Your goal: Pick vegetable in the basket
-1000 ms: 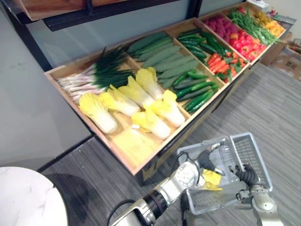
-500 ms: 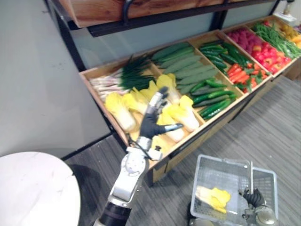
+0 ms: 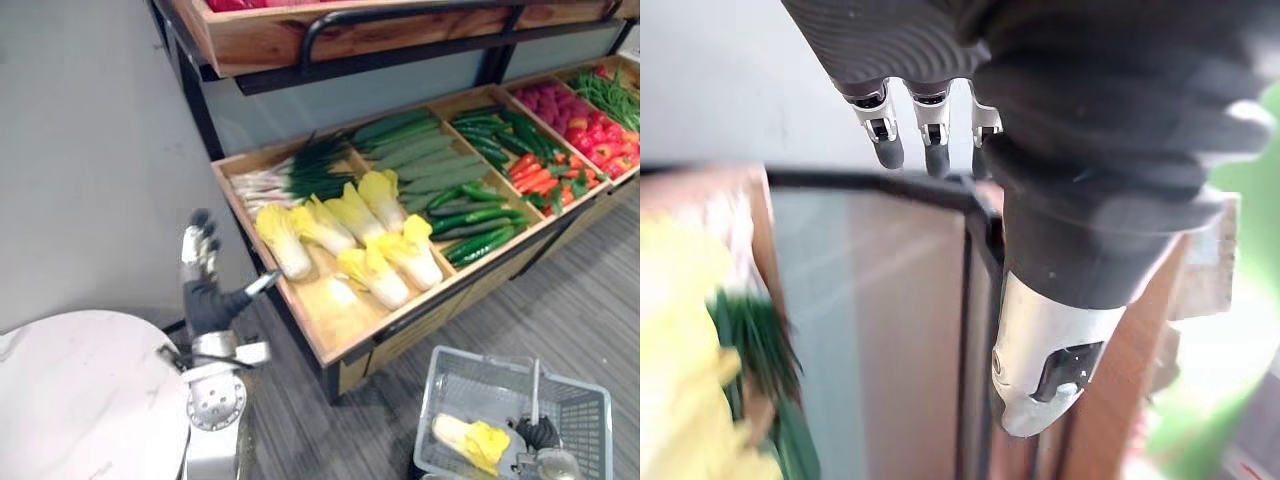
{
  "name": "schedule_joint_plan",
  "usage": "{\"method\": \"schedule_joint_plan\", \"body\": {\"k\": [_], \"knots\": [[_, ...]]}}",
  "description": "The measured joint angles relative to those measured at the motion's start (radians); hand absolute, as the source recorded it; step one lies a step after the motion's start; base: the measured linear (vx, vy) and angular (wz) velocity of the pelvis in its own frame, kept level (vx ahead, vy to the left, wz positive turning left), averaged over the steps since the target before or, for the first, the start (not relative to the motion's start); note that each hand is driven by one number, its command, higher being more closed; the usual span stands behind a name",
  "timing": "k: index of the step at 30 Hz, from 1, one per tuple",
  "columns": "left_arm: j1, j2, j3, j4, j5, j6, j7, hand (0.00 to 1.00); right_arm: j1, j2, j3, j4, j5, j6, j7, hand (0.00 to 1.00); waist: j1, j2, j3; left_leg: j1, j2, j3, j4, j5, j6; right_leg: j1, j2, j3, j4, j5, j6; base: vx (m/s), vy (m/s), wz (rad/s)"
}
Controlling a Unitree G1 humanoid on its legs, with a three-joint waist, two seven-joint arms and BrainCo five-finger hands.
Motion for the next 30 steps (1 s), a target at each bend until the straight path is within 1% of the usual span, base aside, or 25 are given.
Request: {"method": "schedule_joint_plan", "body": {"k": [1,2,3,4,5,6,7,10,11,13,14,15,20,22,23,24,25,26,27,28,29,30], "knots": [[0.009,-0.007,0.018,0.032,0.003,0.002,0.014,0.0,0.003,0.001,-0.001,0.004,0.0,-0.002,-0.003,1.0,0.009,0.0,-0.001,-0.005,0.0,-0.002,0.0,0.0,0.0,0.0,-0.001,-0.003,-0.001,0.0,0.0,-0.03,-0.013,0.16],[0.026,-0.017,0.053,0.104,0.025,0.008,0.032,0.0,0.01,0.003,-0.001,0.013,0.0,-0.009,-0.005,1.0,0.013,-0.001,-0.003,-0.013,0.0,-0.018,0.0,0.002,0.002,0.003,-0.002,-0.014,-0.004,-0.001,-0.001,-0.03,-0.013,0.21],[0.036,-0.022,0.074,0.14,0.042,0.015,0.039,0.0,0.01,0.004,-0.002,0.021,0.001,-0.011,-0.006,1.0,0.013,-0.002,-0.003,-0.015,0.0,-0.025,-0.001,0.004,0.002,0.009,-0.003,-0.021,-0.008,-0.002,-0.002,-0.03,-0.032,0.31],[0.052,-0.033,0.115,0.219,0.046,0.029,0.051,0.0,0.01,0.007,-0.003,0.029,0.001,-0.011,-0.01,1.0,0.014,-0.004,-0.003,-0.015,0.0,-0.035,-0.003,0.007,0.002,0.019,-0.003,-0.037,-0.009,-0.013,-0.003,-0.02,-0.053,0.43],[0.056,-0.033,0.165,0.338,0.081,0.046,0.062,0.0,0.014,0.015,-0.012,0.027,0.001,-0.011,-0.02,1.0,0.013,-0.002,-0.005,-0.017,0.0,-0.06,-0.004,0.017,0.002,0.033,-0.005,-0.061,-0.009,-0.019,-0.006,-0.02,-0.053,0.4],[0.056,-0.033,0.174,0.36,0.082,0.049,0.062,0.0,0.015,0.016,-0.012,0.027,0.001,-0.011,-0.022,1.0,0.014,-0.002,-0.006,-0.018,0.0,-0.063,-0.006,0.019,0.002,0.034,-0.005,-0.065,-0.009,-0.02,-0.006,-0.02,-0.046,0.44],[0.053,-0.032,0.213,0.431,0.082,0.072,0.066,0.0,0.017,0.023,-0.012,0.022,0.001,-0.011,-0.024,1.0,0.013,-0.004,-0.008,-0.03,-0.001,-0.082,-0.016,0.027,0.003,0.034,-0.007,-0.083,-0.009,-0.022,-0.006,-0.03,-0.028,0.39],[0.05,-0.026,0.295,0.579,0.083,0.105,0.091,0.0,0.019,0.044,-0.034,0.016,0.001,-0.011,-0.026,1.0,0.016,-0.01,-0.011,-0.047,-0.007,-0.115,-0.039,0.053,0.005,0.033,-0.012,-0.119,-0.009,-0.025,-0.011,-0.03,-0.025,0.35],[0.051,-0.014,0.322,0.662,0.083,0.113,0.099,0.0,0.018,0.046,-0.036,0.016,0.001,-0.011,-0.028,1.0,0.019,-0.01,-0.011,-0.046,-0.008,-0.12,-0.044,0.06,0.005,0.034,-0.013,-0.123,-0.009,-0.026,-0.012,-0.02,-0.016,0.16],[0.051,-0.002,0.344,0.719,0.083,0.117,0.1,0.0,0.018,0.046,-0.037,0.016,0.001,-0.011,-0.032,1.0,0.019,-0.01,-0.011,-0.046,-0.01,-0.122,-0.054,0.066,0.007,0.034,-0.014,-0.124,-0.01,-0.026,-0.012,-0.01,-0.004,0.06],[0.051,0.017,0.351,0.786,0.082,0.123,0.096,0.0,0.018,0.046,-0.037,0.016,0.001,-0.011,-0.038,1.0,0.018,-0.009,-0.011,-0.045,-0.011,-0.121,-0.057,0.068,0.007,0.033,-0.015,-0.124,-0.01,-0.026,-0.012,-0.01,0.014,-0.48],[0.042,0.065,0.382,1.096,0.073,0.134,0.064,0.0,-0.01,0.045,-0.037,0.032,0.002,-0.011,-0.052,1.0,0.016,-0.007,-0.009,-0.007,-0.011,-0.065,-0.076,0.067,0.004,0.02,-0.008,-0.069,-0.01,-0.025,-0.012,-0.01,0.011,-0.53],[0.029,0.067,0.376,1.11,0.073,0.132,0.054,0.0,-0.029,0.045,-0.037,0.035,0.002,-0.011,-0.065,1.0,0.018,0.006,0.001,0.008,-0.01,-0.038,-0.077,0.061,0.0,0.012,-0.002,-0.041,-0.01,-0.024,-0.012,0.0,-0.001,-0.26],[0.029,0.07,0.364,1.169,0.071,0.132,0.049,0.0,-0.036,0.041,-0.036,0.038,0.002,-0.011,-0.07,1.0,0.021,0.004,0.008,0.002,-0.006,-0.012,-0.025,0.022,-0.001,-0.004,-0.001,-0.002,-0.003,-0.023,-0.011,0.02,0.018,-0.45],[0.02,0.07,0.351,1.182,0.072,0.132,0.047,0.0,-0.042,0.04,-0.036,0.038,0.002,-0.012,-0.072,1.0,0.02,0.011,0.014,-0.005,-0.003,-0.004,0.006,0.004,0.003,-0.009,-0.003,0.009,0.006,-0.023,-0.01,0.01,0.045,-0.45],[0.018,0.07,0.322,1.191,0.071,0.133,0.037,0.0,-0.047,0.037,-0.038,0.037,0.002,-0.014,-0.076,1.0,0.018,-0.001,0.027,-0.016,-0.001,0.006,0.055,-0.026,0.009,-0.029,-0.008,0.027,0.026,-0.022,-0.01,-0.01,0.092,-0.61],[0.019,0.073,0.257,1.191,0.073,0.134,0.026,0.0,-0.047,0.04,-0.033,0.018,0.001,-0.017,-0.079,1.0,0.016,-0.006,0.028,-0.043,-0.012,0.022,0.103,-0.061,0.034,-0.082,-0.018,0.076,0.077,-0.018,-0.011,-0.09,0.173,-1.06],[0.012,0.087,0.194,1.183,0.075,0.133,0.006,0.0,-0.045,0.05,-0.004,-0.019,-0.001,-0.028,-0.085,1.0,0.008,-0.028,0.034,-0.053,-0.058,0.035,0.098,-0.084,0.073,-0.177,-0.044,0.112,0.173,-0.009,-0.022,-0.13,0.188,-1.2],[0.009,0.099,0.168,1.179,0.076,0.129,-0.009,0.0,-0.051,0.056,0.005,-0.034,-0.001,-0.031,-0.084,1.0,0.006,-0.038,0.047,-0.043,-0.08,0.044,0.075,-0.078,0.085,-0.216,-0.048,0.109,0.205,0.02,-0.047,-0.18,0.171,-1.75],[-0.012,0.124,0.143,1.165,0.076,0.117,-0.038,0.0,-0.089,0.078,0.01,-0.047,-0.001,-0.024,-0.082,1.0,0.016,-0.024,0.08,0.021,-0.058,0.151,0.027,-0.049,0.09,-0.227,-0.023,0.051,0.197,0.111,-0.1,-0.13,0.088,-1.57],[-0.029,0.136,0.143,1.161,0.078,0.106,-0.047,0.0,-0.103,0.089,0.013,-0.057,-0.001,-0.025,-0.08,1.0,0.004,-0.016,0.125,0.056,-0.042,0.186,0.031,-0.049,0.09,-0.255,-0.039,-0.043,0.431,-0.022,-0.163,-0.17,0.144,-1.43],[-0.038,0.15,0.139,1.151,0.079,0.102,-0.059,0.0,-0.086,0.081,0.005,-0.073,0.0,-0.028,-0.085,1.0,-0.013,-0.016,0.133,0.077,-0.028,0.204,0.039,-0.05,0.091,-0.269,-0.08,-0.131,0.711,-0.137,-0.193,-0.1,0.127,-0.59]]}}
